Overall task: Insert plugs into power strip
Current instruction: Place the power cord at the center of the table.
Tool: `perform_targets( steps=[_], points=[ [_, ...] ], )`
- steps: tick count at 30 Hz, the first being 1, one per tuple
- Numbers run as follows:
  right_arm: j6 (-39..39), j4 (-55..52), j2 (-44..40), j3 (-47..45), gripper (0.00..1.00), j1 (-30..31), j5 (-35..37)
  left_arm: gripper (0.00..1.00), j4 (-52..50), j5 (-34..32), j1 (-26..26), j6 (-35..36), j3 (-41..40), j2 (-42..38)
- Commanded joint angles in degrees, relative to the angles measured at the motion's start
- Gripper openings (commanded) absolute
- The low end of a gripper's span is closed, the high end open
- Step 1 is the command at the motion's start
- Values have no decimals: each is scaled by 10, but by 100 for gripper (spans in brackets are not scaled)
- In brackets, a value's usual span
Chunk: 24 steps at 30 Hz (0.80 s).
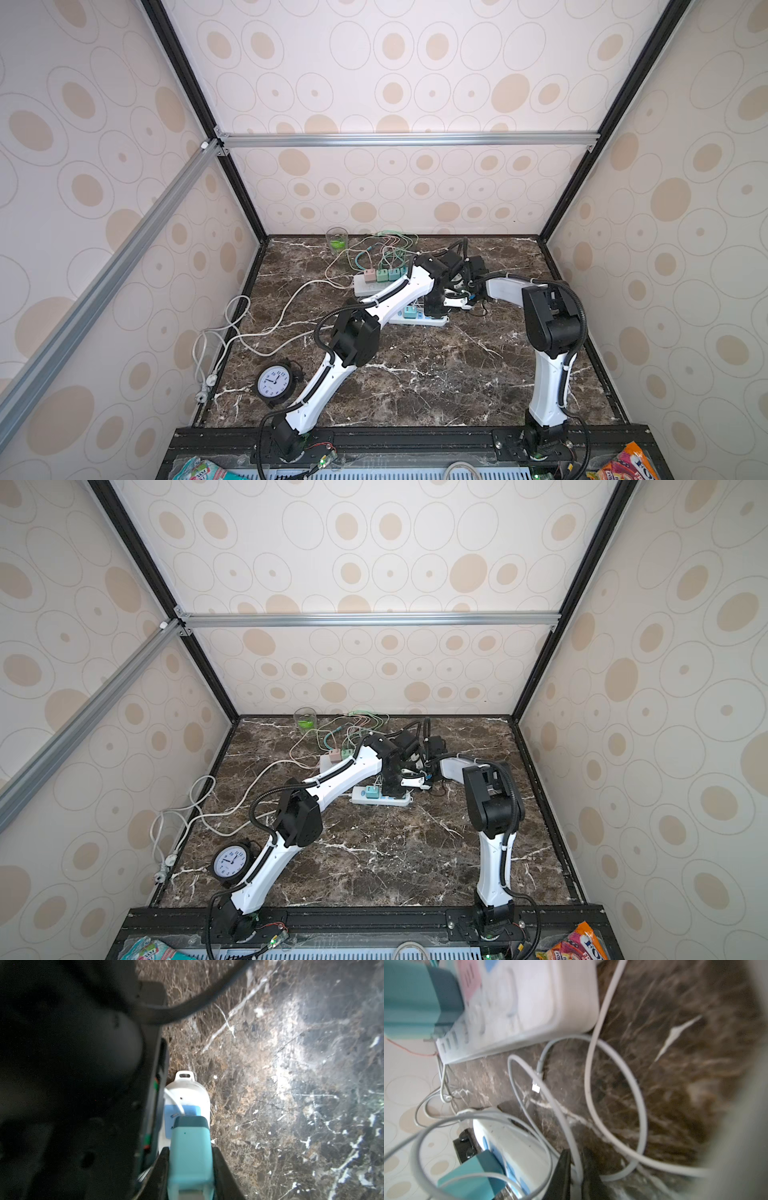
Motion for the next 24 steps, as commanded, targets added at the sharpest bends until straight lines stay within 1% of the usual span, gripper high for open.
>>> perform_targets(
  steps=[1, 3, 4, 6, 8, 9, 12, 14, 16, 19, 20, 21, 23, 24],
  points=[
    [14, 16, -19, -63, 12, 31, -83, 0, 10, -16, -17, 10, -53, 19],
    [30, 35, -39, -88, 12, 28, -90, 0, 20, -12, -26, 12, -80, 4],
    [42, 46, -49, -101, 13, 24, -82, 0, 30, -21, -30, 12, -96, -2],
    [72, 67, -64, -119, 18, 7, -62, 0, 43, -45, -34, 19, -119, -4],
    [97, 95, -74, -131, 23, -13, -66, 0, 45, -75, -37, 32, -123, 3],
    [102, 98, -75, -132, 23, -19, -72, 0, 42, -81, -37, 40, -120, 5],
    [89, 70, -72, -125, 25, -23, -74, 0, 33, -82, -43, 76, -115, 2],
    [91, 71, -69, -131, 23, -23, -83, 0, 22, -74, -47, 89, -100, 6],
    [99, 78, -62, -137, 20, -22, -91, 0, 18, -57, -50, 100, -83, 18],
    [113, 90, -57, -150, 20, -20, -91, 0, 9, -18, -50, 123, -65, 43],
    [118, 97, -61, -154, 20, -20, -89, 0, 10, -14, -50, 124, -65, 51],
    [118, 97, -66, -156, 21, -20, -84, 0, 8, -15, -49, 127, -68, 60],
    [115, 90, -77, -154, 24, -20, -78, 0, 15, -37, -49, 122, -86, 67],
    [109, 79, -83, -150, 27, -21, -70, 4, 18, -50, -49, 119, -95, 65]
  ],
)
